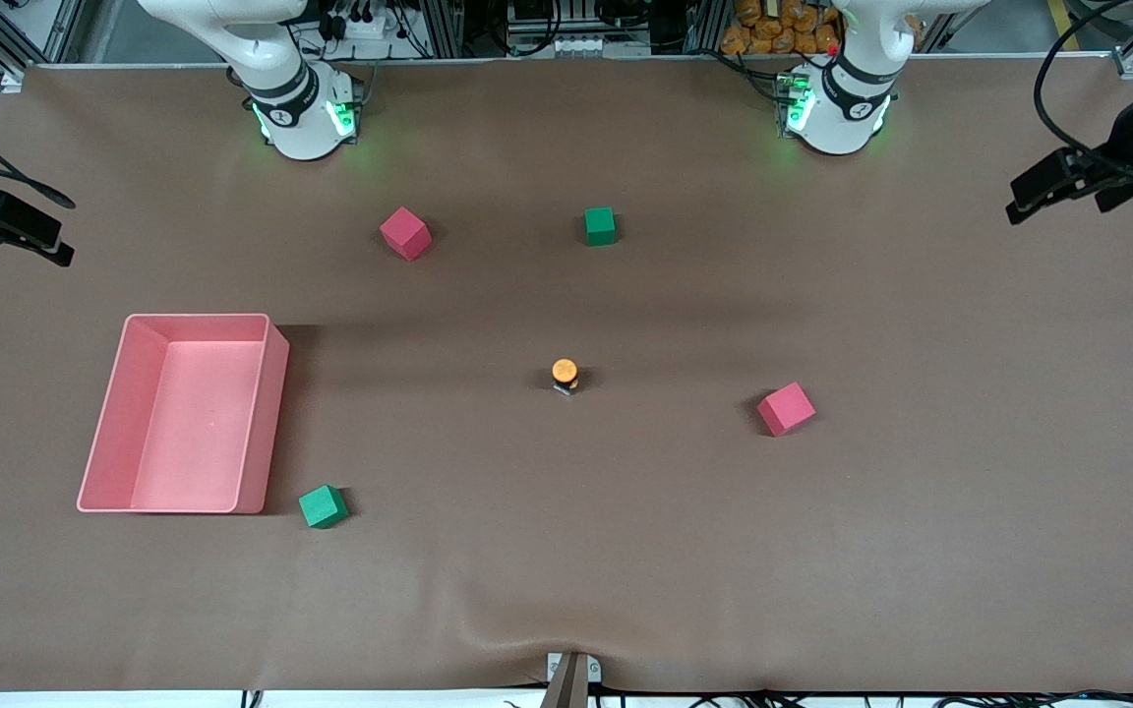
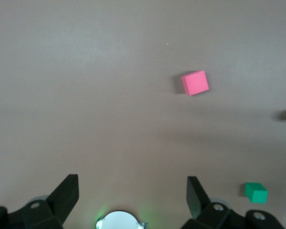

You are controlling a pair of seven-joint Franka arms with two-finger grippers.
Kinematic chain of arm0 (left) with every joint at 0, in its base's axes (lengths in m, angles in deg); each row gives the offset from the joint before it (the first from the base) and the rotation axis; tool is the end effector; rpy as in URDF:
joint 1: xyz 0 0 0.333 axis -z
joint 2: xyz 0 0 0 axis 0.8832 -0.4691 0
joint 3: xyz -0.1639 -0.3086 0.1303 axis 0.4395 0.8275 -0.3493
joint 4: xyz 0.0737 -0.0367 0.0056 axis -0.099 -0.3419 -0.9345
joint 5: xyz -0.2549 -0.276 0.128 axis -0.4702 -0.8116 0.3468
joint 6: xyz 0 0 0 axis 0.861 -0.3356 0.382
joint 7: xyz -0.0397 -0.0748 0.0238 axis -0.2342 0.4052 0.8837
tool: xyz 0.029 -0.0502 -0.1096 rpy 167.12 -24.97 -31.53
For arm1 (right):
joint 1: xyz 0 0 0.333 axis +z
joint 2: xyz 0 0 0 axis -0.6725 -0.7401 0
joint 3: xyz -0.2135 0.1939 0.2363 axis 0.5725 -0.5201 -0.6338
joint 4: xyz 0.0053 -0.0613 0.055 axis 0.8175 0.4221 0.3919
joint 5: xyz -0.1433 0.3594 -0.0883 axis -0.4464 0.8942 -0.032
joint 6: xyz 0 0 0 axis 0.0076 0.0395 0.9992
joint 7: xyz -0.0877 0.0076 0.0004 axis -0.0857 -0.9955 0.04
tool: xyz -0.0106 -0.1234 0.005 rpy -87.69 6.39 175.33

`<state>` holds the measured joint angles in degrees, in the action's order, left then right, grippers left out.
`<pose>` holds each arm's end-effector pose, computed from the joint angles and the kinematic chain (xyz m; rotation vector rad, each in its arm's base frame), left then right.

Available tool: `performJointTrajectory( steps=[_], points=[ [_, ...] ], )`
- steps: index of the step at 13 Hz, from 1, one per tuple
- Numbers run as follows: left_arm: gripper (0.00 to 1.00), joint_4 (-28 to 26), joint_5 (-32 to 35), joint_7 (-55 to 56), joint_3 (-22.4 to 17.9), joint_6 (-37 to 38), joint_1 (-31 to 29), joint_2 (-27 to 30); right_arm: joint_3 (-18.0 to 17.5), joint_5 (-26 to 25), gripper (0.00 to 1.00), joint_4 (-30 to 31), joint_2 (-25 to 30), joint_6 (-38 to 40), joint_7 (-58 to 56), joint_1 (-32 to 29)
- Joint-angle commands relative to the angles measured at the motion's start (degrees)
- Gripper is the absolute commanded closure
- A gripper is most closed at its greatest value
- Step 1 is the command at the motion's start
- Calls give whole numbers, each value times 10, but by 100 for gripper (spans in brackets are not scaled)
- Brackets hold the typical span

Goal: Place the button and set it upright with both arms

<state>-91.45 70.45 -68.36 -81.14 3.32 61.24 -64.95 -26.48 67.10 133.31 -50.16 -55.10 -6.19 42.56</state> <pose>0.5111 -0.0380 0.6994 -3.1258 -0.2193 0.0876 0.5485 -0.0318 0.6825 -3.1110 0.1092 0.0184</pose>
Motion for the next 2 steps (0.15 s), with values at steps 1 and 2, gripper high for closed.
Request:
performJointTrajectory(
  steps=[1,2],
  points=[
    [0,-9,-4,3,-2,5,1,16,-1,-3,0,-9,-2,3,3,-1],
    [0,-5,-4,2,-3,5,2,16,-1,-3,0,-9,-2,3,3,0]
  ],
)
